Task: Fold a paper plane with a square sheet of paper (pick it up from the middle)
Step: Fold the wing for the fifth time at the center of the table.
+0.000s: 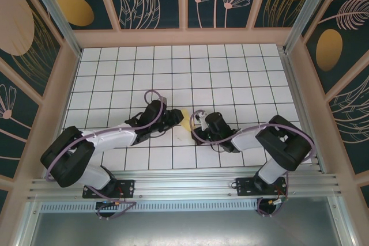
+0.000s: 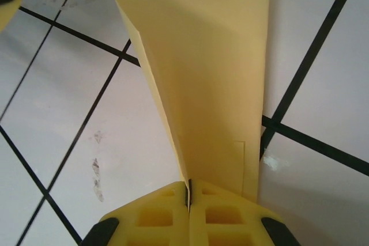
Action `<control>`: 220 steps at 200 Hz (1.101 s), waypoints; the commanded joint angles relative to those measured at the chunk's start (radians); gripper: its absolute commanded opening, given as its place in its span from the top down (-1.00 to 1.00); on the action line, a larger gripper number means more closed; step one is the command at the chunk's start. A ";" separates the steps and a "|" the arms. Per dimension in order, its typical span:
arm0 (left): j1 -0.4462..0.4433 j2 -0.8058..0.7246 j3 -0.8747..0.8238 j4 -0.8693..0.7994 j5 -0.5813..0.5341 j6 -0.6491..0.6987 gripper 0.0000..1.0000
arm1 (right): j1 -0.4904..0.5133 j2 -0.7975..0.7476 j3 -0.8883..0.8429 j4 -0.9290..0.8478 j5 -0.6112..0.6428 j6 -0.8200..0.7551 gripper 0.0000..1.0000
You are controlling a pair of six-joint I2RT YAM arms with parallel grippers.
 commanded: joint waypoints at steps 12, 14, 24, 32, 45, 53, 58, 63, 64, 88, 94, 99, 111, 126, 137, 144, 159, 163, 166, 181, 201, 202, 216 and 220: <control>0.005 -0.005 -0.033 0.120 0.044 -0.005 0.23 | -0.032 0.041 0.030 -0.007 -0.152 0.109 0.92; 0.005 -0.002 -0.033 0.122 0.048 -0.005 0.23 | -0.034 0.042 0.031 -0.007 -0.154 0.112 0.92; 0.006 0.011 -0.034 0.141 0.065 -0.001 0.24 | -0.043 0.047 0.038 -0.009 -0.174 0.125 0.92; 0.005 0.024 -0.033 0.159 0.083 -0.001 0.25 | -0.047 0.050 0.047 -0.019 -0.188 0.135 0.93; 0.004 0.047 -0.028 0.187 0.108 -0.003 0.28 | -0.051 0.054 0.066 -0.047 -0.197 0.142 0.94; 0.004 0.062 -0.024 0.200 0.118 -0.006 0.29 | -0.052 0.054 0.075 -0.061 -0.193 0.149 0.94; 0.005 0.071 -0.023 0.208 0.121 -0.008 0.29 | -0.051 0.055 0.078 -0.064 -0.190 0.157 0.94; 0.005 0.078 -0.022 0.212 0.123 -0.013 0.30 | -0.053 0.055 0.082 -0.070 -0.187 0.167 0.94; 0.005 0.081 -0.021 0.213 0.123 -0.013 0.30 | -0.053 0.056 0.084 -0.071 -0.187 0.169 0.94; 0.005 0.097 -0.025 0.217 0.100 -0.031 0.27 | -0.052 0.057 0.106 -0.107 -0.183 0.225 0.91; 0.006 0.097 -0.029 0.218 0.091 -0.035 0.27 | -0.050 0.057 0.109 -0.104 -0.190 0.237 0.91; 0.006 0.098 -0.031 0.220 0.086 -0.037 0.27 | -0.046 0.056 0.112 -0.103 -0.193 0.242 0.90; 0.005 0.101 -0.035 0.224 0.078 -0.040 0.26 | -0.037 0.053 0.120 -0.123 -0.169 0.248 0.90; 0.006 0.104 -0.043 0.253 0.080 -0.046 0.24 | -0.035 0.053 0.128 -0.137 -0.163 0.257 0.90; 0.004 0.110 -0.045 0.271 0.082 -0.045 0.23 | -0.029 0.057 0.133 -0.137 -0.169 0.265 0.88; 0.004 0.117 -0.045 0.277 0.088 -0.045 0.22 | -0.026 0.058 0.136 -0.139 -0.167 0.265 0.88; 0.005 0.135 -0.044 0.286 0.099 -0.044 0.22 | -0.023 0.061 0.138 -0.138 -0.155 0.273 0.87; 0.006 0.141 -0.046 0.292 0.103 -0.046 0.22 | -0.023 0.062 0.138 -0.133 -0.158 0.277 0.87; 0.005 0.145 -0.047 0.298 0.105 -0.047 0.22 | -0.022 0.065 0.138 -0.130 -0.161 0.279 0.87; 0.004 0.161 -0.062 0.330 0.107 -0.056 0.23 | -0.023 0.072 0.140 -0.123 -0.165 0.290 0.87; 0.005 0.177 -0.070 0.357 0.101 -0.059 0.22 | -0.020 0.079 0.140 -0.123 -0.165 0.295 0.83; 0.005 0.178 -0.070 0.357 0.101 -0.058 0.22 | -0.020 0.079 0.140 -0.123 -0.165 0.296 0.83; 0.005 0.188 -0.069 0.359 0.093 -0.051 0.24 | -0.019 0.081 0.140 -0.129 -0.166 0.297 0.79; 0.005 0.190 -0.069 0.359 0.091 -0.050 0.24 | -0.019 0.079 0.140 -0.131 -0.166 0.297 0.76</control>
